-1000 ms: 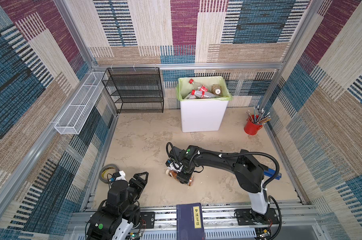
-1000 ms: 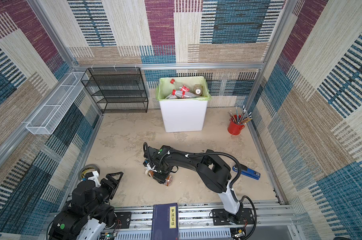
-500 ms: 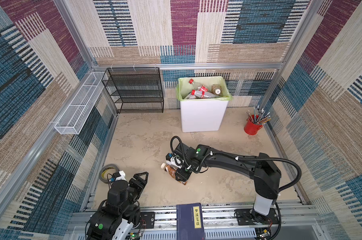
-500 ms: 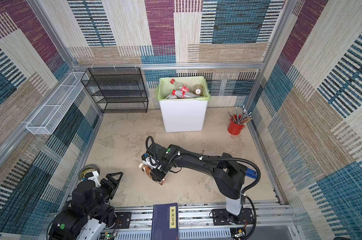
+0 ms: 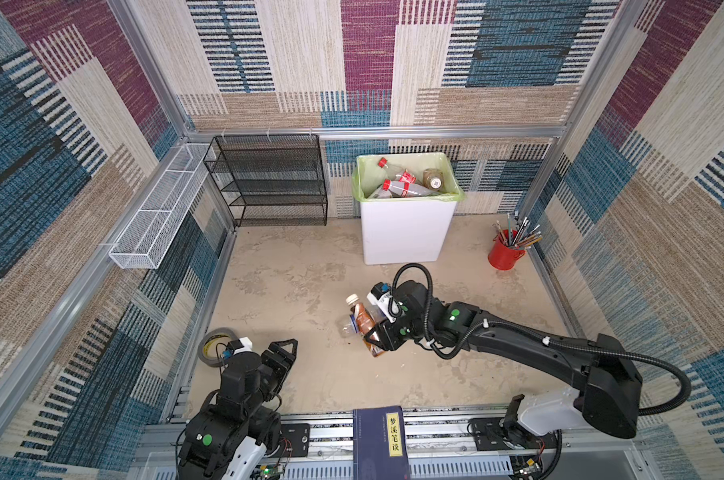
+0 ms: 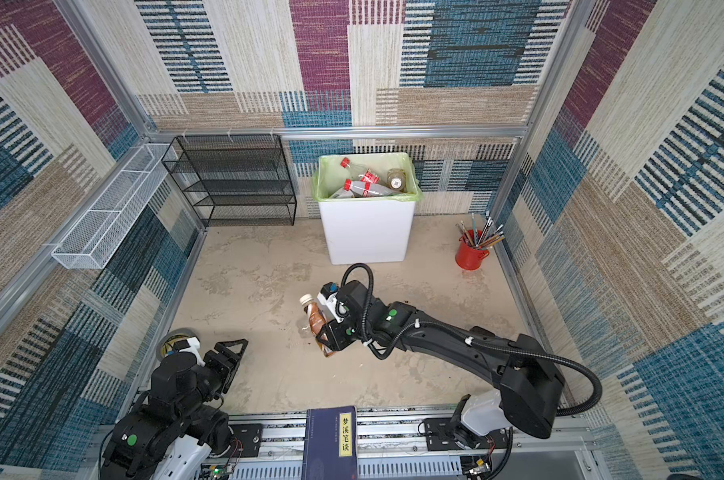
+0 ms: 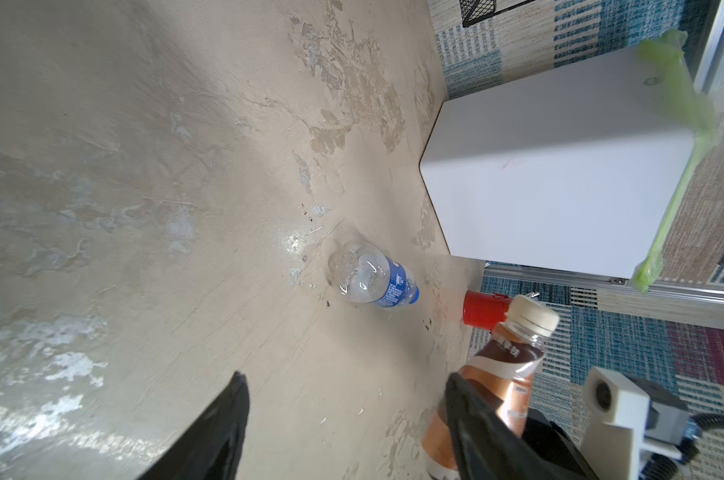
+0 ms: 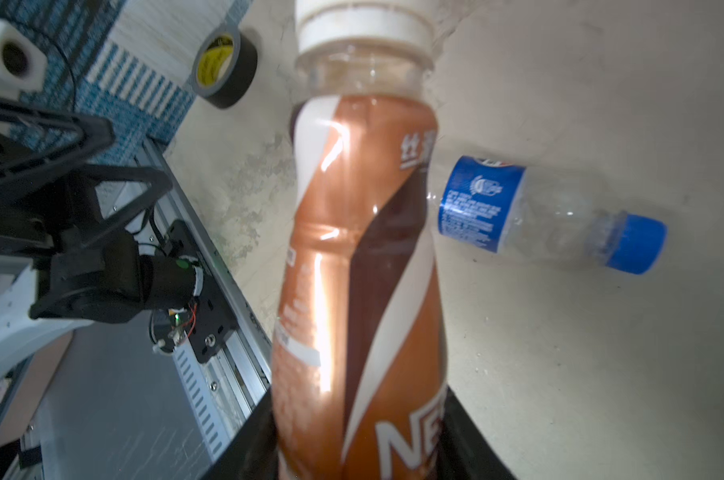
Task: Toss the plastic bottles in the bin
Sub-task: 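Carry the milk-tea bottle with right gripper over the bin and open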
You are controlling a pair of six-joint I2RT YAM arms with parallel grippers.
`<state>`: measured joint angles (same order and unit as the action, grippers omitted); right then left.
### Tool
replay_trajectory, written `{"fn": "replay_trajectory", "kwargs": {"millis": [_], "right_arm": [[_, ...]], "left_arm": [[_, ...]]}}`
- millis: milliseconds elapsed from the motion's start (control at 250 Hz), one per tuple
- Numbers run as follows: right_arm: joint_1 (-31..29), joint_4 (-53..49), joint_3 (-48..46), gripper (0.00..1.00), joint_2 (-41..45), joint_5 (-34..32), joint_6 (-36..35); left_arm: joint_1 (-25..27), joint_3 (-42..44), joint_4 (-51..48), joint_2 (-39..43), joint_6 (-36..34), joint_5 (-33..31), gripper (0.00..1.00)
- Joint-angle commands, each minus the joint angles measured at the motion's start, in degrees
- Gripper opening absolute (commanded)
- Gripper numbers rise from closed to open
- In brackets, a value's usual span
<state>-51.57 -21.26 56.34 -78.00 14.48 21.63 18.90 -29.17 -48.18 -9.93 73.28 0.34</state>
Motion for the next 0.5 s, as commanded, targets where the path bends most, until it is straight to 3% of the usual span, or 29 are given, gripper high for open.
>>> {"fn": "replay_trajectory", "kwargs": {"millis": [0, 200, 424, 496], "right_arm": [[3.27, 7.96, -4.60, 0.46, 5.82, -4.42, 6.88], [10.14, 12.68, -15.03, 0.46, 18.34, -8.01, 12.73], [11.85, 17.13, -24.90, 0.43, 28.13, -11.30, 21.58], [12.00, 16.74, -26.04, 0.43, 30.27, -12.62, 21.53]], "left_arm": [[0.00, 0.43, 5.43, -2.55, -1.11, -0.49, 0.75], [0.00, 0.26, 12.22, -9.98, -2.54, -0.63, 0.75], [0.00, -0.46, 20.13, -18.57, -5.34, -1.34, 0.75], [-0.01, -1.21, 21.46, -20.49, -6.04, -2.09, 0.75]]}}
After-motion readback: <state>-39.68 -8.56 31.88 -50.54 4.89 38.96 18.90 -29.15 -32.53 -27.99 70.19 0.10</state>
